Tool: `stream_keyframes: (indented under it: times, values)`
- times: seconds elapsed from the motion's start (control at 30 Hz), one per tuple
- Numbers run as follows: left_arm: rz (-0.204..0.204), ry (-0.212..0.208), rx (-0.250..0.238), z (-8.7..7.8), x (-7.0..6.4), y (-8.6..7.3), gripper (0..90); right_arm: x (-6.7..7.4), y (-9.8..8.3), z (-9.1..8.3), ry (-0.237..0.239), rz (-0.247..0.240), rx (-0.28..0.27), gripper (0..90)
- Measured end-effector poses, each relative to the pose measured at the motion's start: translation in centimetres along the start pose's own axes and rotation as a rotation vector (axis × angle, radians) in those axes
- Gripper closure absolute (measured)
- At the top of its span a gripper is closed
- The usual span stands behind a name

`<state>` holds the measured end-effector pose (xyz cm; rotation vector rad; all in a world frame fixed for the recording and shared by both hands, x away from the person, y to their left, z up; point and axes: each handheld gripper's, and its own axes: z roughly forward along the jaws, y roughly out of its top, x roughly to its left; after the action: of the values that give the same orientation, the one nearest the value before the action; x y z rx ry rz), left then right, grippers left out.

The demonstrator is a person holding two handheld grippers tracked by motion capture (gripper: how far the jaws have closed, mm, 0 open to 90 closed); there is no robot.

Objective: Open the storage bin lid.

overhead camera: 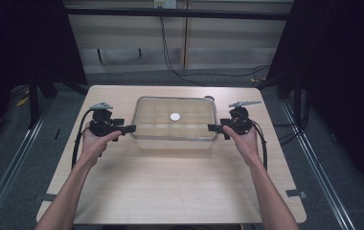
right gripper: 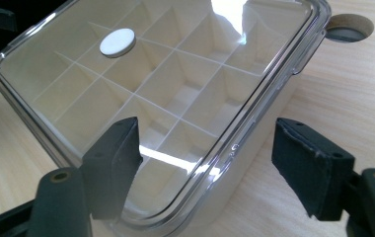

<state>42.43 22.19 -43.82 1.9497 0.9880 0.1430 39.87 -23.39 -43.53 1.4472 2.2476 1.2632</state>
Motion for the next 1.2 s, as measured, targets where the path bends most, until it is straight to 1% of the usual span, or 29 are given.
stream_keyframes:
  times: [0.13, 0.2, 0.23, 0.27, 0.3, 0.33, 0.4, 0.43, 0.5, 0.53, 0.57, 0.6, 0.63, 0.7, 0.83, 0.87, 0.9, 0.93, 1.0, 1.07, 1.13, 1.17, 1.2]
  values:
    - [-0.001, 0.002, 0.02, 0.8, 0.2, -0.2, 26.5, -0.1, 0.0, 0.3, 0.004, 0.005, 0.006, 25.6]
    - [-0.008, -0.001, 0.022, 1.0, 0.4, -0.2, 26.3, -0.2, -0.1, 0.5, 0.003, 0.008, 0.003, 24.6]
    - [-0.012, -0.005, 0.026, 1.2, 0.4, -0.2, 26.4, -0.2, -0.1, 0.6, -0.008, 0.005, 0.009, 23.6]
    - [-0.012, -0.005, 0.026, 1.2, 0.4, -0.2, 26.2, -0.2, -0.1, 0.6, -0.008, 0.005, 0.009, 23.6]
    - [-0.007, -0.017, 0.027, 1.4, 0.3, -0.1, 26.6, -0.2, -0.2, 0.7, -0.004, 0.001, 0.017, 22.8]
    - [-0.007, -0.017, 0.027, 1.4, 0.3, -0.1, 27.2, -0.2, -0.2, 0.7, -0.004, 0.001, 0.017, 22.8]
    - [0.006, -0.03, 0.042, 1.7, 0.0, 0.2, 28.0, -0.3, -0.4, 0.7, -0.002, 0.013, 0.012, 22.2]
    - [0.0, -0.034, 0.046, 1.8, -0.1, 0.3, 28.2, -0.3, -0.4, 0.7, 0.001, 0.015, 0.01, 21.7]
    - [-0.005, -0.037, 0.053, 2.0, -0.3, 0.4, 28.6, -0.3, -0.4, 0.7, 0.016, 0.012, 0.006, 20.1]
    - [0.006, -0.038, 0.06, 2.0, -0.3, 0.5, 29.6, -0.2, -0.4, 0.7, 0.028, 0.01, 0.01, 20.0]
    - [0.005, -0.034, 0.06, 2.1, -0.3, 0.6, 30.1, -0.1, -0.4, 0.7, 0.022, 0.005, 0.015, 19.8]
    - [0.005, -0.034, 0.06, 2.1, -0.3, 0.6, 29.4, -0.1, -0.4, 0.7, 0.022, 0.005, 0.015, 19.8]
    - [0.0, -0.045, 0.065, 2.2, -0.3, 0.6, 28.8, 0.0, -0.3, 0.8, 0.021, 0.006, 0.016, 19.6]
    - [-0.008, -0.054, 0.063, 2.3, -0.3, 0.6, 29.2, 0.0, -0.4, 1.0, 0.029, 0.011, 0.022, 19.6]
    - [-0.011, -0.06, 0.068, 2.6, -0.3, 0.7, 27.2, 0.1, -0.4, 1.5, 0.032, 0.016, 0.04, 19.6]
    - [-0.022, -0.066, 0.073, 2.7, -0.2, 0.7, 26.9, 0.1, -0.4, 1.6, 0.033, 0.018, 0.042, 18.6]
    - [-0.022, -0.066, 0.073, 2.7, -0.2, 0.7, 26.3, 0.1, -0.4, 1.6, 0.033, 0.018, 0.042, 18.6]
    - [-0.022, -0.07, 0.075, 2.8, -0.3, 0.7, 24.8, 0.1, -0.4, 1.8, 0.044, 0.029, 0.043, 18.3]
    - [-0.031, -0.076, 0.078, 2.9, -0.4, 0.7, 24.1, 0.1, -0.4, 1.9, 0.048, 0.033, 0.044, 18.2]
    - [-0.022, -0.077, 0.087, 2.9, -0.4, 0.8, 23.1, 0.0, -0.3, 2.1, 0.057, 0.035, 0.045, 18.0]
    - [-0.027, -0.096, 0.099, 3.1, -0.2, 0.9, 22.6, 0.2, -0.2, 2.3, 0.053, 0.034, 0.051, 16.7]
    - [-0.019, -0.094, 0.107, 3.1, -0.2, 1.0, 22.5, 0.2, -0.1, 2.3, 0.05, 0.033, 0.053, 16.4]
    - [-0.019, -0.094, 0.107, 3.1, -0.2, 1.0, 22.4, 0.2, -0.1, 2.3, 0.05, 0.033, 0.053, 16.4]
